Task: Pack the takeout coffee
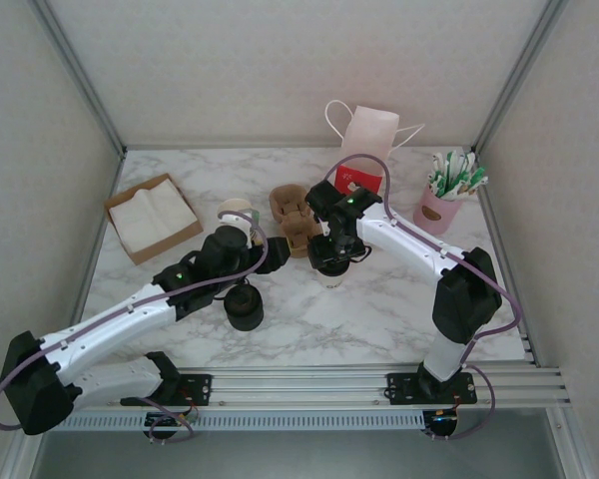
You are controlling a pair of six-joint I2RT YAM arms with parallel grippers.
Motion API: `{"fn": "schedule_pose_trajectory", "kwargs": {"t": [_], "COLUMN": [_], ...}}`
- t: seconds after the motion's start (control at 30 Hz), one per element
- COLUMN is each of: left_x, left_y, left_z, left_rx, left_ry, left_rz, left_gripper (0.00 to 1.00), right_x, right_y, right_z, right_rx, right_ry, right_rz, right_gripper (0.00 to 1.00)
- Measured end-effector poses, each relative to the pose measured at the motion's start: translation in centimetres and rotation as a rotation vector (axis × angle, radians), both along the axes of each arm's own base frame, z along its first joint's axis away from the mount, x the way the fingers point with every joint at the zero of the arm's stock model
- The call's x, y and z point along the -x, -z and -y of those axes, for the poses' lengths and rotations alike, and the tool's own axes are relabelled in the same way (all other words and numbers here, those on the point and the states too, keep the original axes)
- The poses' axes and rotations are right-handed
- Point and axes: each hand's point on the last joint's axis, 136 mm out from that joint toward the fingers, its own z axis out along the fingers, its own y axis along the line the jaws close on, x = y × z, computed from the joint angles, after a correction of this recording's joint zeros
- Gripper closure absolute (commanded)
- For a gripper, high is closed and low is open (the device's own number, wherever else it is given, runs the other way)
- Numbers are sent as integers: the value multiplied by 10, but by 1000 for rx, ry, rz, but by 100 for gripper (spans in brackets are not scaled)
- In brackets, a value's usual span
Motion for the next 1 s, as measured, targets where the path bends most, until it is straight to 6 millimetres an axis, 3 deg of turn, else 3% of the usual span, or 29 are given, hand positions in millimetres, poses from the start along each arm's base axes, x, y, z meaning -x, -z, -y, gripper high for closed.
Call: {"fn": "schedule_pose_trajectory", "kwargs": {"t": [0.17,0.63,0.87,1.0], "left_x": [0,-1,-2,-1], "left_y": [5,13,32,49], "left_z": [4,8,14,19], "left_rx": [15,13,-10,-33], "left_ry": [14,31,50,70], "left_rz": [-26,-53,-102,-148], "left_gripper": [49,52,65,67], "right_x": [0,2,3,2], "right_y": [-1,1,2,3], "right_z": [0,-2,-3,-3], "right_rx": [-5,-14,-19,-20], "right_ry": [-1,-3,-5,-5], "right_rz": [1,-7,-12,-10], "right_gripper": [29,29,29,29]}}
